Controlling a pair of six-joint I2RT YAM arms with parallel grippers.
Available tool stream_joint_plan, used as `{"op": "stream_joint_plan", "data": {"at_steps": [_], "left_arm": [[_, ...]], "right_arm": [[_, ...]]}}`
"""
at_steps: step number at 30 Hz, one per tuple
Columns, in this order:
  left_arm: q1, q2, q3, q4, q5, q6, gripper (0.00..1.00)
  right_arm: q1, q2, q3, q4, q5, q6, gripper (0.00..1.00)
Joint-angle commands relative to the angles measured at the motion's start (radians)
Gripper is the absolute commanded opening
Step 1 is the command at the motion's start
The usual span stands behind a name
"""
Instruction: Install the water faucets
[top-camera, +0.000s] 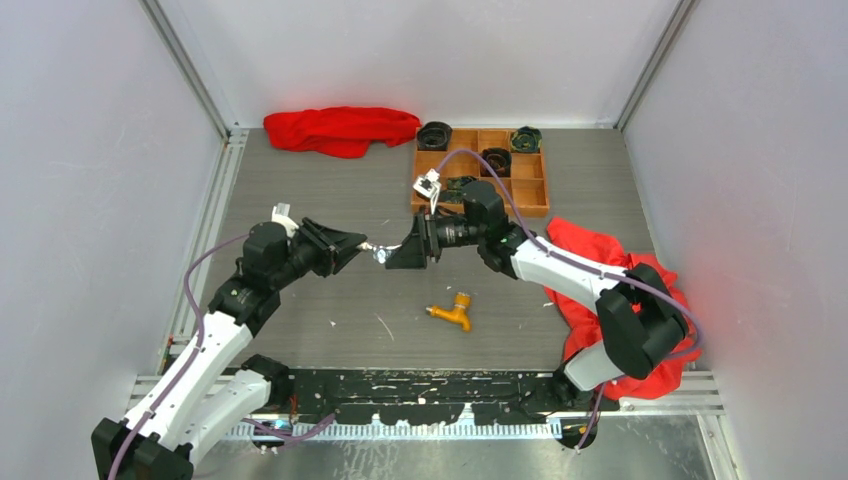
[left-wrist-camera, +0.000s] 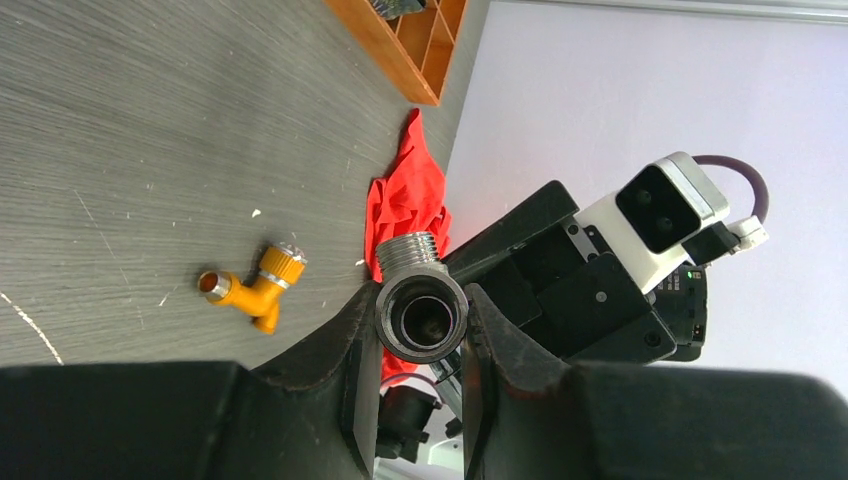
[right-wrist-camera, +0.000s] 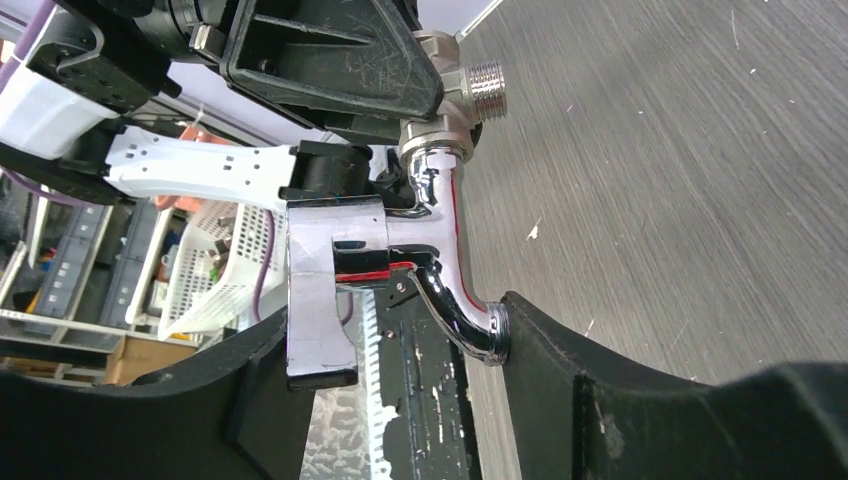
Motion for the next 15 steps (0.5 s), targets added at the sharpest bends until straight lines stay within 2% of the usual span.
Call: {"op": "stream_joint_plan", "data": {"at_steps": [1, 4, 8, 15], "left_arm": [[-0.005, -0.026, 0.016, 0.043, 0.022, 0.034, 0.0], [-0.004, -0.02, 0.017, 0.046, 0.022, 0.035, 0.0], [-0.005, -0.011, 0.019, 0.054, 0.028, 0.034, 0.0], [-0.005, -0.001, 0.021, 0.065, 0.032, 0.033, 0.0]], "right_arm": [[-0.01, -0.059, 0.052, 0.018, 0.027, 0.045, 0.65], [-0.011, -0.107, 0.045, -0.059, 0.103, -0.036, 0.75], [-0.01, -0.161, 0.033, -0.104, 0.16, -0.098, 0.83], [-0.01, -0.16, 0.063, -0.192, 0.209, -0.155, 0.86]]}}
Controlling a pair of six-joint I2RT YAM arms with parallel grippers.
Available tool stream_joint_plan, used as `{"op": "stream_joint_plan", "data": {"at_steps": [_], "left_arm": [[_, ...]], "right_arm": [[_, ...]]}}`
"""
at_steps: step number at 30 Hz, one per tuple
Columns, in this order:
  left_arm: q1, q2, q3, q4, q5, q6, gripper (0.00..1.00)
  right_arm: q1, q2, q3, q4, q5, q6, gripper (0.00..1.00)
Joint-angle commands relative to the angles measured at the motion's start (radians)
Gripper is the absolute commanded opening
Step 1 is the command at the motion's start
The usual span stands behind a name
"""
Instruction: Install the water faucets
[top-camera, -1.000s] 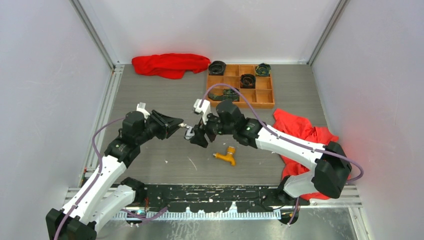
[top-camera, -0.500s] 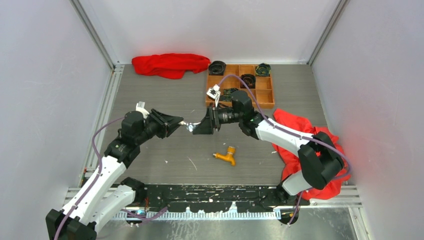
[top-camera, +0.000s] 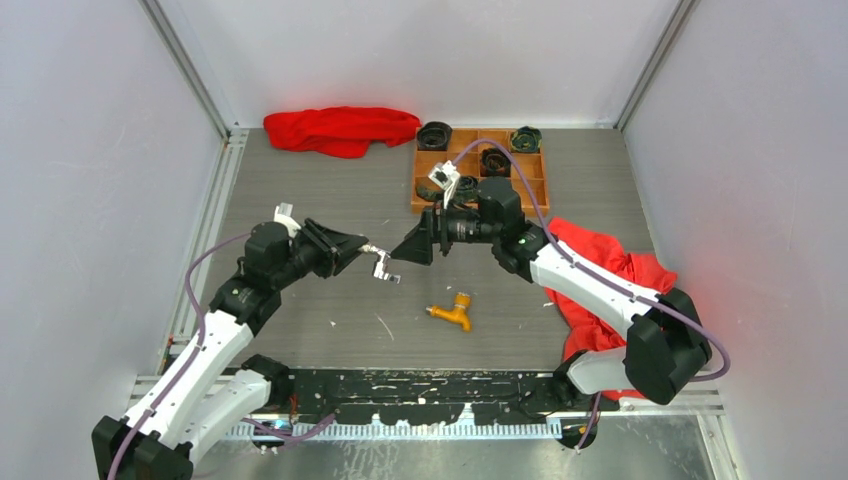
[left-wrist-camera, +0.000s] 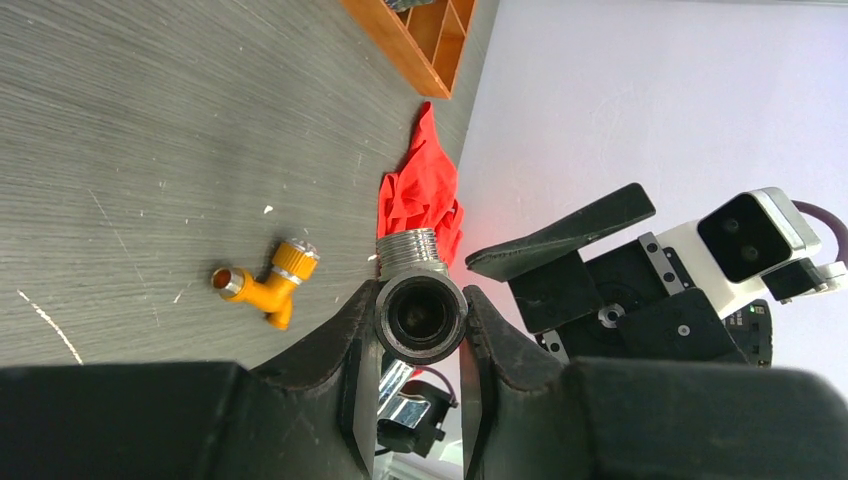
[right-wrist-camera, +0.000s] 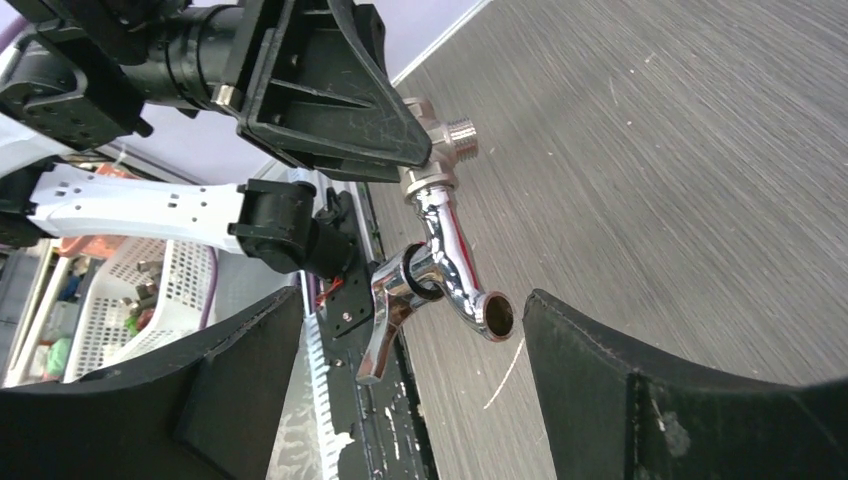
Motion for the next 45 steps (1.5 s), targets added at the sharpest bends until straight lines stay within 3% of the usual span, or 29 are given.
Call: {"op": "stream_joint_plan", "data": {"at_steps": [1, 6, 9, 15, 25, 33, 45], "left_arm": [[-0.004, -0.005, 0.021, 0.069, 0.023, 0.009, 0.0], [-0.003, -0.005, 0.021, 0.069, 0.02, 0.007, 0.0], [-0.003, 0.0, 0.02, 0.075, 0.019, 0.007, 0.0], [-0.003, 0.018, 0.023, 0.091, 0.027, 0.007, 0.0], [-0.003, 0.012, 0.024, 0.083, 0.027, 0.007, 0.0], [-0.003, 0.005, 0.021, 0.08, 0.03, 0.006, 0.0], [-0.003, -0.009, 0.009, 0.081, 0.027, 0.006, 0.0]], "right_arm": [[-0.003, -0.014, 0.049, -0.035, 0.046, -0.054, 0.86], [0.003, -0.059, 0.035, -0.037, 0.094, -0.1, 0.91], [0.042, -0.1, 0.043, -0.096, 0.189, -0.194, 1.0], [0.144, -0.14, 0.061, -0.155, 0.372, -0.3, 1.0], [0.249, -0.102, 0.12, -0.245, 0.468, -0.437, 1.0], [0.377, -0.073, 0.144, -0.293, 0.628, -0.554, 1.0], [0.385, -0.016, 0.186, -0.357, 0.623, -0.57, 1.0]]}}
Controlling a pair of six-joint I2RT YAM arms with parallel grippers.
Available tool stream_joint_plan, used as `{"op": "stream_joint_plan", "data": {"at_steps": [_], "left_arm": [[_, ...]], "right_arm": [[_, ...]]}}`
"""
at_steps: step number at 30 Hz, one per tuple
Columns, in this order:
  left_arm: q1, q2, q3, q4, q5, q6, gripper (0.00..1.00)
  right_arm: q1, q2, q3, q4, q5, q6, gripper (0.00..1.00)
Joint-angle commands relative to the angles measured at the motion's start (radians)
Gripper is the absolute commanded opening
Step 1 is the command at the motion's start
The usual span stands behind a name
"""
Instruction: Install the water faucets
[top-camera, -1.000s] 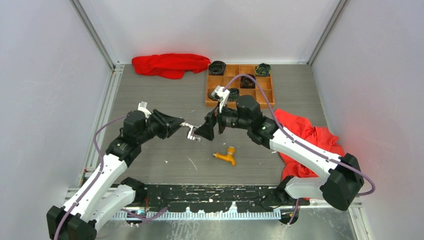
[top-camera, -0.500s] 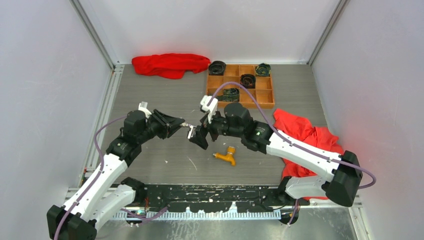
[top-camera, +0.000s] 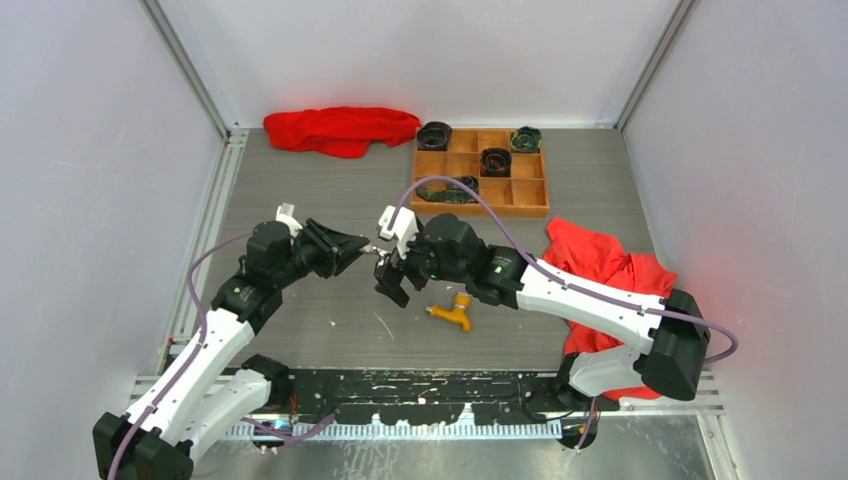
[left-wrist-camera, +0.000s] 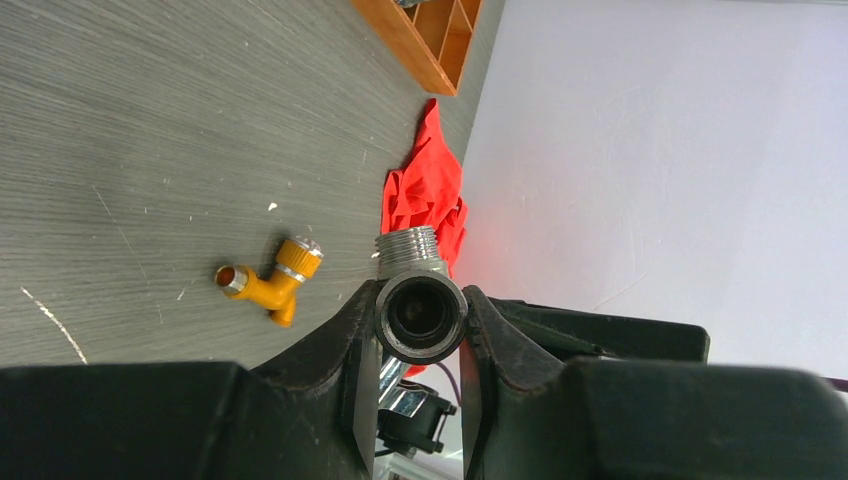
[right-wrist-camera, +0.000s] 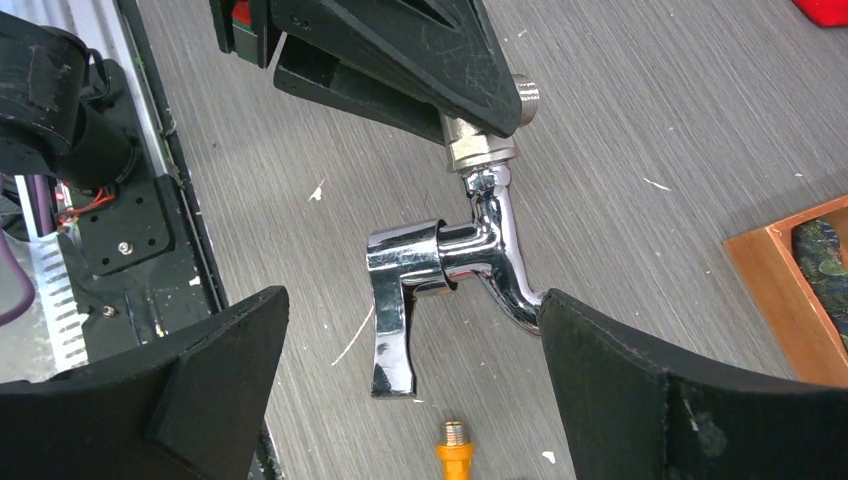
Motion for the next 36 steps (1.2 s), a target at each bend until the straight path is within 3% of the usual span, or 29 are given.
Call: {"op": "stream_joint_plan", "data": {"at_steps": [1, 11, 21, 36], "left_arm": [[-0.003, -0.03, 0.009, 0.081, 0.019, 0.006, 0.0], [-0.003, -0.024, 0.008, 0.092, 0.03, 0.004, 0.0], [-0.003, -0.037, 0.0, 0.093, 0.036, 0.0, 0.0], [-0.003, -0.053, -0.002, 0.094, 0.042, 0.002, 0.0]], "right_arm": [[0.001, 0.01, 0.063, 0.002, -0.01, -0.03, 1.0], [0.038, 0.028, 0.071, -0.02, 0.024, -0.084, 1.0], [0.044, 0.112, 0.139, -0.082, 0.384, -0.012, 1.0], [0.044, 0.152, 0.177, -0.085, 0.458, 0.005, 1.0]]}}
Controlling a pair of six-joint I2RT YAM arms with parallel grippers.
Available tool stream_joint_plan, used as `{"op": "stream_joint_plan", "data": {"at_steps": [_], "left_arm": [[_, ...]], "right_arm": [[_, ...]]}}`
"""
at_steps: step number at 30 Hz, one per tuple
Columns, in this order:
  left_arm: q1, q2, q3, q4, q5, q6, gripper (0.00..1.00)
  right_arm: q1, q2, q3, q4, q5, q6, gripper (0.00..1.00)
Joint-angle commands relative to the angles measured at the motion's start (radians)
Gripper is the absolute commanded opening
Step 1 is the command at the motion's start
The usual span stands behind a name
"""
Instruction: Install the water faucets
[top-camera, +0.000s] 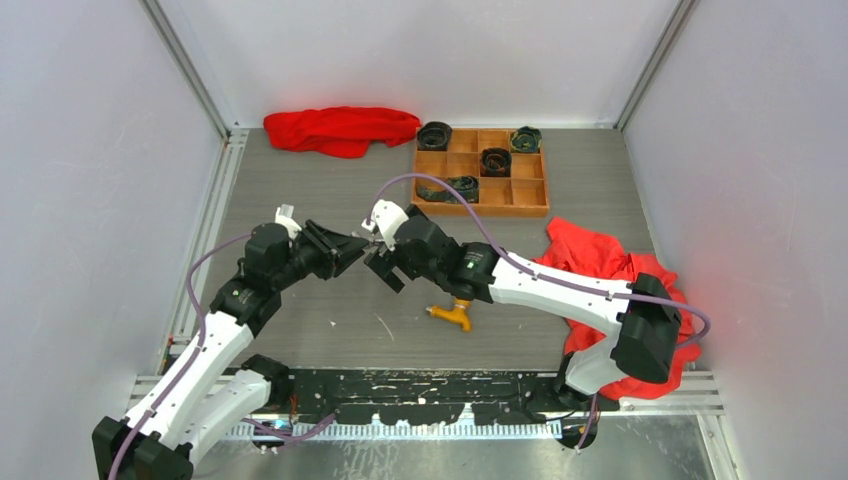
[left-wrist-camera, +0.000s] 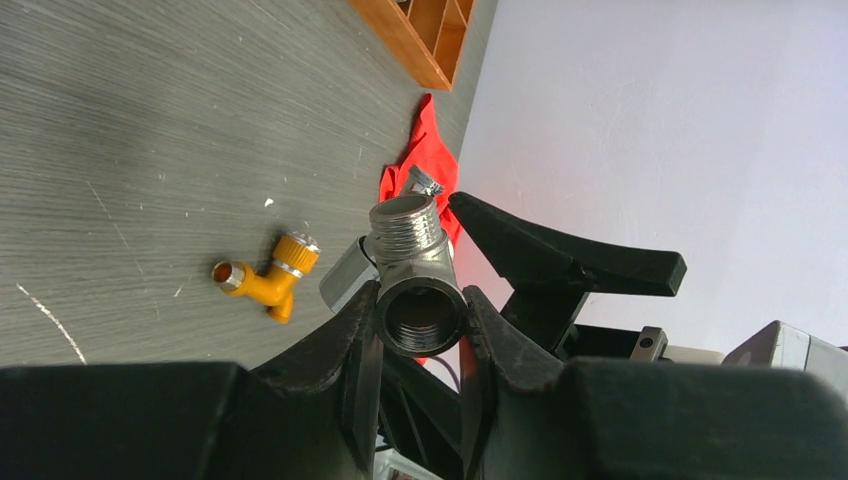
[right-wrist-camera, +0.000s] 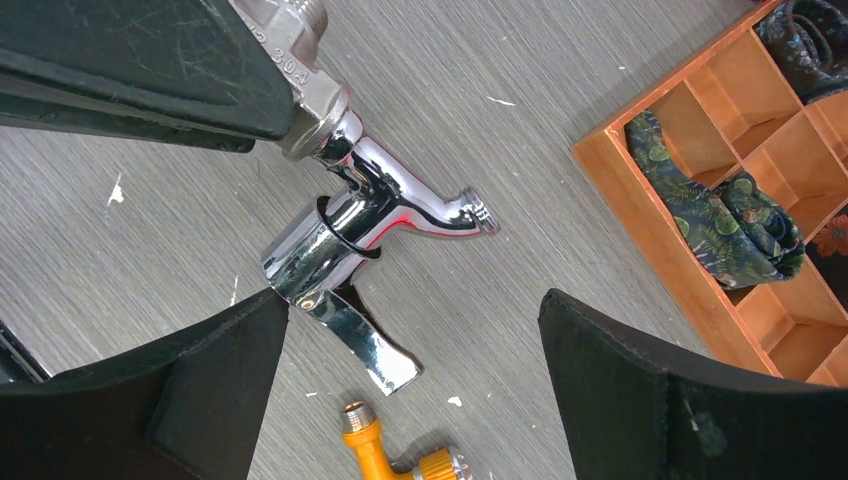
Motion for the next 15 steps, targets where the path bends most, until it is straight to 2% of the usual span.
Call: {"op": "stream_joint_plan", "data": {"at_steps": [1, 15], "left_arm": [[-0.003, -0.029, 0.01, 0.09, 0.032, 0.003, 0.0], [-0.003, 0.02, 0.03, 0.043, 0.068, 0.057, 0.0]], "right_arm": [[0.001, -0.004, 0.065, 0.035, 0.063, 0.023, 1.0], [0.0, -0.128, 0.015, 0.147, 0.078, 0.029, 1.0]]}}
